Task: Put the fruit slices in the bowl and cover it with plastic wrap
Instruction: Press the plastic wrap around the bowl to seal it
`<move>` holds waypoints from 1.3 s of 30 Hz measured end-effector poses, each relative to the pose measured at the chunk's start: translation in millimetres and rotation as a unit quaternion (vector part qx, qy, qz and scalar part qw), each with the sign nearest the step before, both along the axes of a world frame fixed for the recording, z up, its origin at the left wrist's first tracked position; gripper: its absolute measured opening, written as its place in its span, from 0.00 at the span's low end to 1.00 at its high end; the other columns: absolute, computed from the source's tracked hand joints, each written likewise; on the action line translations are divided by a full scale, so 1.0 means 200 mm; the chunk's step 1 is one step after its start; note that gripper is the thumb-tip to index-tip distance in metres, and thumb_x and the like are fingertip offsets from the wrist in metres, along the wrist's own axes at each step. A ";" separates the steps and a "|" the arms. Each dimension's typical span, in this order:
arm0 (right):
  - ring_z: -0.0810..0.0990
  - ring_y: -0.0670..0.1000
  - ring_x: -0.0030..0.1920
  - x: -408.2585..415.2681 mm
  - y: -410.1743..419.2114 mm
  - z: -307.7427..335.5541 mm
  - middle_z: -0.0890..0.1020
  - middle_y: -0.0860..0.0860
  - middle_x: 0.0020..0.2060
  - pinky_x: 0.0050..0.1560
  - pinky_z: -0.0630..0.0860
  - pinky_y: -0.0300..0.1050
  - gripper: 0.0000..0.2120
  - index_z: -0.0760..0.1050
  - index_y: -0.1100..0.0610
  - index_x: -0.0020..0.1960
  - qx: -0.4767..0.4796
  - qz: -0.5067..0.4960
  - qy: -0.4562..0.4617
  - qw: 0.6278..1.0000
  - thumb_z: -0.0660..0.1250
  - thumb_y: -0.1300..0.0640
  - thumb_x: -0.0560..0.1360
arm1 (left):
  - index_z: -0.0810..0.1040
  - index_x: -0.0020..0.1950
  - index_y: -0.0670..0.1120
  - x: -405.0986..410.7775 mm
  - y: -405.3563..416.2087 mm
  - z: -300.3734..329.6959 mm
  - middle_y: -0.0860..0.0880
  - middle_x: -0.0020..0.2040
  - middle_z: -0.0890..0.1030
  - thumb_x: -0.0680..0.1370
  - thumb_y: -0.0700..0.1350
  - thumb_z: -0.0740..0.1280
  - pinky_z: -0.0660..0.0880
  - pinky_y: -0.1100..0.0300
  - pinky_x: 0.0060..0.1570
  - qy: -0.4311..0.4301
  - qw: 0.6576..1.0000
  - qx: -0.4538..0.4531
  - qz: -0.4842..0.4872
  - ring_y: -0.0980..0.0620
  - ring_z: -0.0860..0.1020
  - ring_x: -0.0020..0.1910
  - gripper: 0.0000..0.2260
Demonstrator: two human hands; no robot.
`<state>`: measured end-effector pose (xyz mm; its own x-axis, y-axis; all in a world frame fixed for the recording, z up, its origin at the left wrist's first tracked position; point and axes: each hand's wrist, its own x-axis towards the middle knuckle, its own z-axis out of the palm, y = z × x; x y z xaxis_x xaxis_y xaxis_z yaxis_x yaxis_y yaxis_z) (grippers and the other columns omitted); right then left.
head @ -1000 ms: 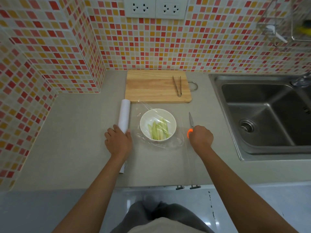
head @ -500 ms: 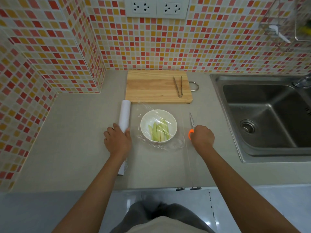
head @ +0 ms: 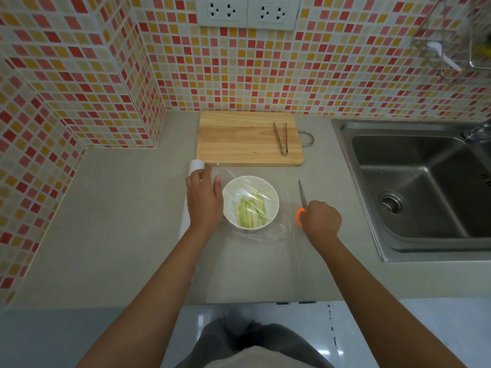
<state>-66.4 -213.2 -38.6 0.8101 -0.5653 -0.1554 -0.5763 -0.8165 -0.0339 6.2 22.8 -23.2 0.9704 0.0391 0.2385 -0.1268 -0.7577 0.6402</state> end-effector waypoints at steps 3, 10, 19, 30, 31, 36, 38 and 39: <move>0.81 0.57 0.46 0.04 0.04 0.04 0.82 0.56 0.47 0.43 0.71 0.43 0.15 0.79 0.59 0.53 0.061 0.021 -0.159 0.985 0.59 0.51 0.79 | 0.69 0.69 0.42 0.03 -0.06 -0.03 0.42 0.64 0.73 0.82 0.48 0.56 0.65 0.59 0.59 0.031 0.997 -0.071 0.007 0.46 0.67 0.65 0.18; 0.74 0.46 0.56 0.26 0.24 0.06 0.78 0.50 0.53 0.59 0.66 0.31 0.16 0.76 0.58 0.60 0.476 0.028 -0.278 0.834 0.55 0.50 0.82 | 0.66 0.72 0.41 0.11 -0.13 -0.10 0.39 0.60 0.75 0.83 0.51 0.53 0.67 0.51 0.61 0.127 0.982 -0.124 0.066 0.41 0.70 0.64 0.21; 0.76 0.42 0.56 0.30 0.33 -0.07 0.81 0.48 0.56 0.50 0.69 0.24 0.18 0.77 0.59 0.62 0.538 -0.021 -0.283 0.794 0.54 0.51 0.82 | 0.74 0.40 0.41 0.16 -0.13 -0.16 0.47 0.37 0.77 0.82 0.51 0.57 0.64 0.61 0.31 0.169 0.970 -0.163 0.069 0.47 0.76 0.39 0.17; 0.61 0.45 0.29 0.30 0.31 -0.11 0.63 0.48 0.25 0.31 0.59 0.41 0.21 0.60 0.53 0.29 0.494 -0.027 -0.301 0.815 0.58 0.58 0.81 | 0.67 0.41 0.44 0.14 -0.12 -0.18 0.53 0.33 0.71 0.83 0.52 0.54 0.61 0.57 0.32 0.138 0.969 -0.159 0.127 0.52 0.69 0.32 0.15; 0.61 0.45 0.29 0.30 0.31 -0.11 0.63 0.48 0.25 0.30 0.58 0.40 0.21 0.59 0.53 0.29 0.491 -0.026 -0.301 0.817 0.58 0.59 0.81 | 0.67 0.41 0.44 0.14 -0.12 -0.18 0.55 0.32 0.70 0.83 0.53 0.54 0.60 0.59 0.30 0.134 0.971 -0.153 0.128 0.54 0.69 0.31 0.16; 0.60 0.45 0.29 0.30 0.29 -0.12 0.62 0.48 0.25 0.29 0.57 0.39 0.19 0.61 0.57 0.31 0.466 -0.014 -0.302 0.831 0.58 0.60 0.80 | 0.68 0.40 0.45 0.15 -0.11 -0.17 0.54 0.30 0.71 0.82 0.53 0.56 0.62 0.63 0.30 0.123 0.973 -0.158 0.113 0.58 0.69 0.30 0.15; 0.60 0.46 0.29 0.30 0.28 -0.12 0.62 0.49 0.25 0.31 0.57 0.42 0.18 0.62 0.59 0.32 0.463 -0.019 -0.309 0.830 0.58 0.60 0.80 | 0.70 0.41 0.45 0.15 -0.11 -0.17 0.56 0.31 0.72 0.82 0.52 0.56 0.63 0.65 0.31 0.119 0.974 -0.164 0.101 0.59 0.70 0.31 0.14; 0.60 0.47 0.30 0.30 0.28 -0.12 0.62 0.49 0.25 0.31 0.57 0.43 0.18 0.62 0.59 0.32 0.459 -0.020 -0.311 0.832 0.58 0.60 0.80 | 0.70 0.42 0.45 0.15 -0.11 -0.17 0.56 0.32 0.72 0.82 0.52 0.57 0.64 0.65 0.31 0.117 0.974 -0.166 0.096 0.59 0.70 0.31 0.14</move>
